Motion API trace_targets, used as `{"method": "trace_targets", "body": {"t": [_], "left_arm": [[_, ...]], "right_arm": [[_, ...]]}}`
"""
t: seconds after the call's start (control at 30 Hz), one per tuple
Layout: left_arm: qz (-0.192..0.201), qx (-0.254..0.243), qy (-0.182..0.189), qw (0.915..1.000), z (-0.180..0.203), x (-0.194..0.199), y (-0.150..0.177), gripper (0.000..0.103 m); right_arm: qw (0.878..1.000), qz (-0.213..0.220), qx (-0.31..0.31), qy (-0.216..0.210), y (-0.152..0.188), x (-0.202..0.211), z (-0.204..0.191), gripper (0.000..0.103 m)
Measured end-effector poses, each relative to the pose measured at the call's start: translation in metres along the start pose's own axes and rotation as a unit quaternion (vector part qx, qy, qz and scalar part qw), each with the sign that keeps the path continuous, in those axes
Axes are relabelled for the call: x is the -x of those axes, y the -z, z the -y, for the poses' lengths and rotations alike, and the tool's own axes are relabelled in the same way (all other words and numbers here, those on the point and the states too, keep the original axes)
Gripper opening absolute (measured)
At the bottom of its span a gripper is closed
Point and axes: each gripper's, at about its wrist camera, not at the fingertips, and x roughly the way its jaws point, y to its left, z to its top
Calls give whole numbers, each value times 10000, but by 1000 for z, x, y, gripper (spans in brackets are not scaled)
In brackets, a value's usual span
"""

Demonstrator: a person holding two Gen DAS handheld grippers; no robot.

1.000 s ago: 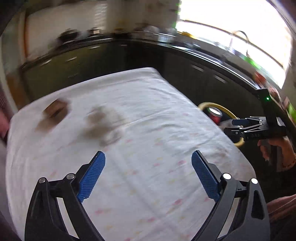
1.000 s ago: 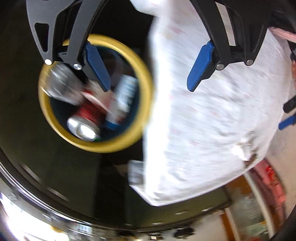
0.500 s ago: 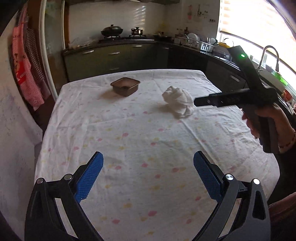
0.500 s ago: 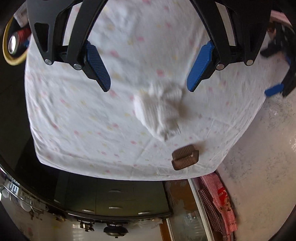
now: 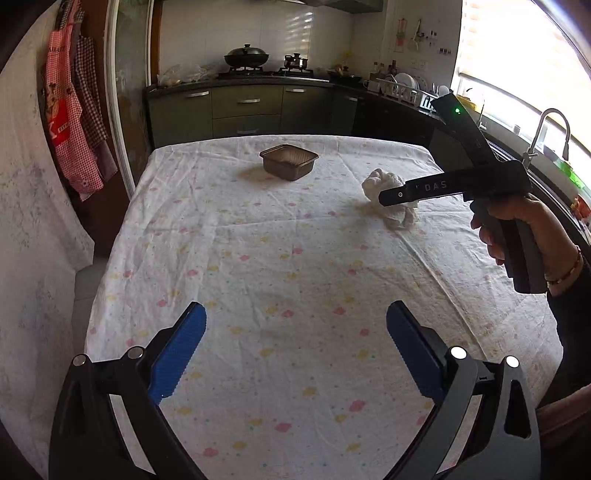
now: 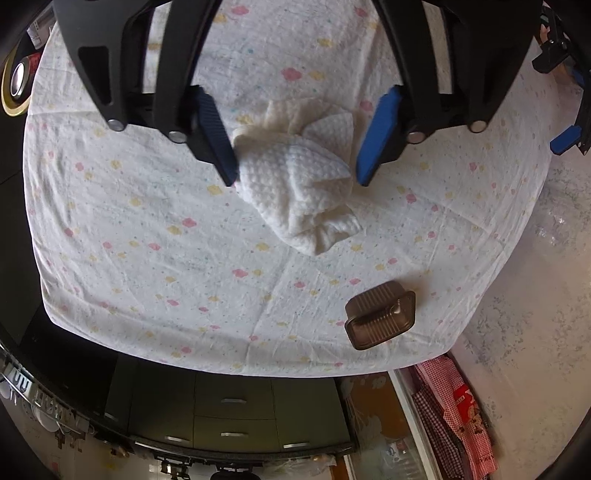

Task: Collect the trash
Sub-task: 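Reach the right tool to the white cloth and grasp it, then carry the white cloth over the bin and open the right tool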

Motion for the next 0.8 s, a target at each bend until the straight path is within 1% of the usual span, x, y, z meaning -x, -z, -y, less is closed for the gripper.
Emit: {"method": "trace_targets", "body": {"t": [0.03, 0.1, 0.17, 0.2, 0.37, 0.57, 0.63, 0.7, 0.8], "left_arm": [[-3, 6, 2, 10000, 0, 0, 0, 97], [-6, 7, 6, 10000, 1, 0, 1, 97], [-15, -12, 9, 10000, 3, 1, 1, 97], [-16, -21, 8, 10000, 4, 0, 1, 97], [-35, -104, 12, 9999, 12, 0, 2, 97], [-14, -207, 16, 9998, 22, 3, 0, 97], [-8, -233, 22, 9997, 25, 4, 0, 97], [-10, -270, 36, 9996, 29, 5, 0, 97], [8, -340, 70, 9994, 36, 6, 0, 97]], "right_arm": [[10000, 19, -17, -14, 0, 1, 0, 50], [10000, 51, -25, -13, 1, 4, -1, 32], [9999, 134, -30, -32, 4, 10, -1, 22], [9998, 180, -19, -47, 5, 14, -3, 19], [9988, 470, 52, -119, 15, 39, -10, 14], [9956, 912, -14, -221, 34, 79, -10, 14], [9935, 1122, -66, -167, 43, 97, -6, 14], [9923, 1229, -121, -113, 52, 110, -1, 14], [9901, 1365, -291, 167, 71, 129, 16, 14]]}}
